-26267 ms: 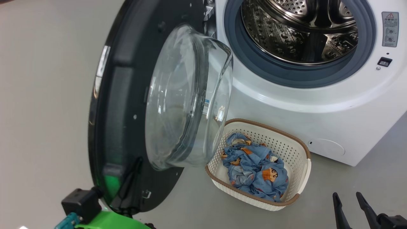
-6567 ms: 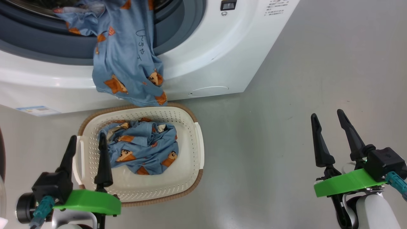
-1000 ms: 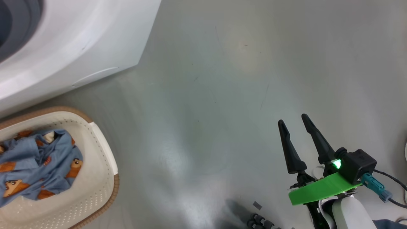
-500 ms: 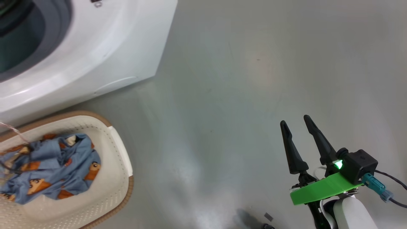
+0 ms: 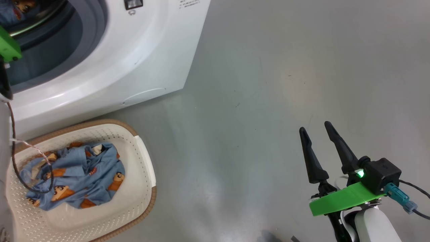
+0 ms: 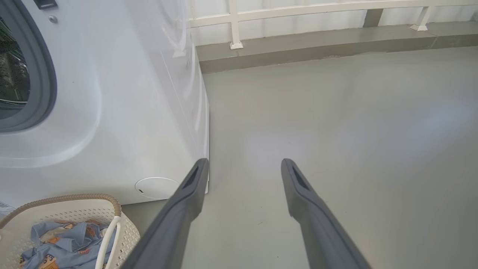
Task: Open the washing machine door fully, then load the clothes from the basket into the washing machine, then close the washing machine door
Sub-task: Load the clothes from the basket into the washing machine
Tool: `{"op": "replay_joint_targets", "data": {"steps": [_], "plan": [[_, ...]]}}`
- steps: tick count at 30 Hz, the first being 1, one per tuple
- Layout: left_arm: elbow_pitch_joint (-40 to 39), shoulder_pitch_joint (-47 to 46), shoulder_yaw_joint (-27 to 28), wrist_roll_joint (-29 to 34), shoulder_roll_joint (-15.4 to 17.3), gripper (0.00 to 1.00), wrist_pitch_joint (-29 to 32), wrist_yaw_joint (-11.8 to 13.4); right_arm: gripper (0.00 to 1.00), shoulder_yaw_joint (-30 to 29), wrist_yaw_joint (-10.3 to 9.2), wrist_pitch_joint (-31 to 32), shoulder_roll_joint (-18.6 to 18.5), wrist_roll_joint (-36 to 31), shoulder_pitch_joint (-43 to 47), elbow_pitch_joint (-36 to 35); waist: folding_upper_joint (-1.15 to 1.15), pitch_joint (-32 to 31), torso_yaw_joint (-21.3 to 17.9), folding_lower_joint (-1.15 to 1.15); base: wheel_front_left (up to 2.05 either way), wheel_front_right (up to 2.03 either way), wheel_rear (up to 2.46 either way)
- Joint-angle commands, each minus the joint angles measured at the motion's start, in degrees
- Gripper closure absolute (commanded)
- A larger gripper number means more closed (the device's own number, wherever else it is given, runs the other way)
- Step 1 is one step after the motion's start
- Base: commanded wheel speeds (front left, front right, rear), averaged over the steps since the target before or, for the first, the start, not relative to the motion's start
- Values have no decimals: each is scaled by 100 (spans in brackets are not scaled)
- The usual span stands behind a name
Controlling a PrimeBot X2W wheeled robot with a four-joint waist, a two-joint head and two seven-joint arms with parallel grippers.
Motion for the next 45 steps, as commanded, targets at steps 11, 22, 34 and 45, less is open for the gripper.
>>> {"op": "replay_joint_targets", "data": {"steps": [11, 22, 34, 45], "plan": [[-355, 297, 123, -124, 167, 0, -46, 51, 0, 75, 9, -27, -68, -99, 109, -93, 0, -70, 52, 0, 0, 0, 0], [-685, 674, 141, -102, -66, 0, -46, -2, 0, -2, 9, -27, -68, -120, 126, -67, 0, -370, 255, 0, 0, 0, 0], [-1027, 1171, 171, -68, -310, 0, -47, -166, 0, -49, 9, -27, -68, -127, 159, -40, 0, -578, 495, 0, 0, 0, 0], [-1301, 1857, 34, 19, -647, 0, -47, -443, 0, -73, 9, -27, -68, -117, 235, 16, 0, -1015, 728, 0, 0, 0, 0]]}}
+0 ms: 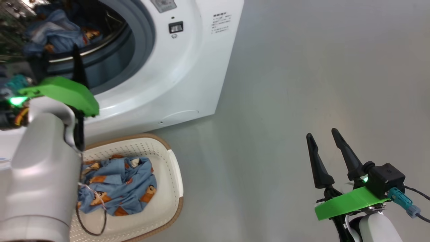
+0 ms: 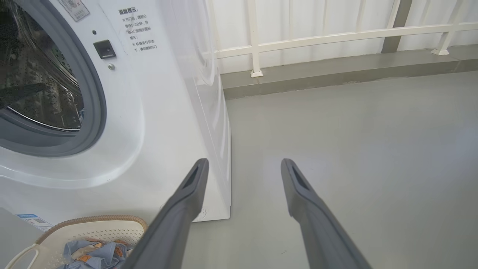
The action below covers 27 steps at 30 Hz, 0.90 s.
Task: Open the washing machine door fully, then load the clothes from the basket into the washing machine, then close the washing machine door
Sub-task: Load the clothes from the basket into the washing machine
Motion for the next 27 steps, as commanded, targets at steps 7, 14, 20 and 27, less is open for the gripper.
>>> {"op": "replay_joint_targets", "data": {"steps": [7, 14, 20, 27], "plan": [[-516, 737, 152, -48, -9, 0, -47, -138, 0, 77, 9, -27, -52, -92, 188, -84, 0, -421, 231, 0, 0, 0, 0], [-877, 1624, 214, -103, -148, 0, -47, -185, 0, -40, 9, -27, -52, -136, 342, -77, 0, -788, 332, 0, 0, 0, 0], [-1286, 2379, 292, -165, -253, 0, -47, -162, 0, -122, 9, -27, -52, -268, 541, -67, 0, -1185, 487, 0, 0, 0, 0], [-1855, 3316, 427, -285, -327, 0, -47, -127, 0, -114, 9, -27, -152, -302, 754, -43, 0, -1599, 626, 0, 0, 0, 0]]}}
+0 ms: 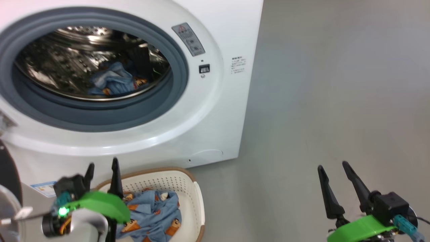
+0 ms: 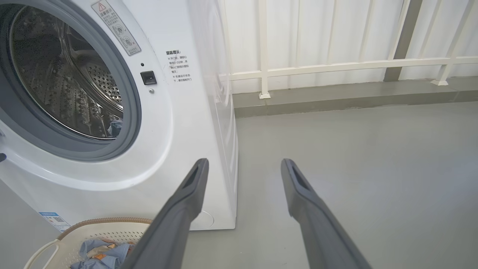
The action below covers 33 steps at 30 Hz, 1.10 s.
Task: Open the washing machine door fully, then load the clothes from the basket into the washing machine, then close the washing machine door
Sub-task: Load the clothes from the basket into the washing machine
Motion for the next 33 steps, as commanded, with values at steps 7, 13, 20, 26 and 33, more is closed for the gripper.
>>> {"op": "replay_joint_targets", "data": {"steps": [7, 13, 20, 26, 33], "plan": [[-821, 752, 150, -33, 62, 0, -47, 128, 0, 113, 9, -27, -179, -64, 165, -140, 0, -404, 357, 0, 0, 0, 0], [-1455, 1323, 239, -106, 65, 0, -47, 211, 0, 189, 9, -27, -208, -71, 168, -136, 0, -525, 429, 0, 0, 0, 0], [-2036, 1878, 206, -155, 55, 0, 26, 337, 0, 160, 9, -27, -228, -56, 272, -129, 0, -662, 561, 0, 0, 0, 0], [-2418, 2238, 187, -179, 43, 0, 46, 475, 0, 147, 9, -27, -222, -50, 320, -133, 0, -730, 649, 0, 0, 0, 0], [-2883, 2605, 156, -204, 58, 0, 161, 606, 0, 114, 9, -27, -236, -34, 385, -122, 0, -793, 796, 0, 0, 0, 0]]}}
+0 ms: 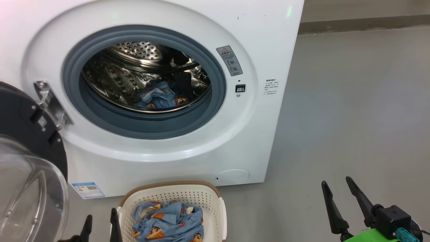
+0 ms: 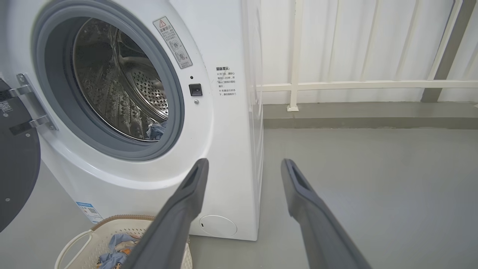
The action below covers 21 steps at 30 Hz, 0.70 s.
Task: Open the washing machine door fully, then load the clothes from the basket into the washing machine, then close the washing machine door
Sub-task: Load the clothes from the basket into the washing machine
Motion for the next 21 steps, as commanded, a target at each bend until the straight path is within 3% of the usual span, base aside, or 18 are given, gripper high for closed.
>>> {"op": "replay_joint_targets", "data": {"steps": [1, 21], "plan": [[-195, -56, 156, -25, 73, 0, 7, 63, 0, 106, 9, -27, -57, -32, -53, -126, 0, -24, 25, 0, 0, 0, 0], [-823, 427, 41, -28, 167, 0, 288, 239, 0, 84, 9, -27, -94, -82, 175, 183, 0, -163, 186, 0, 0, 0, 0]]}}
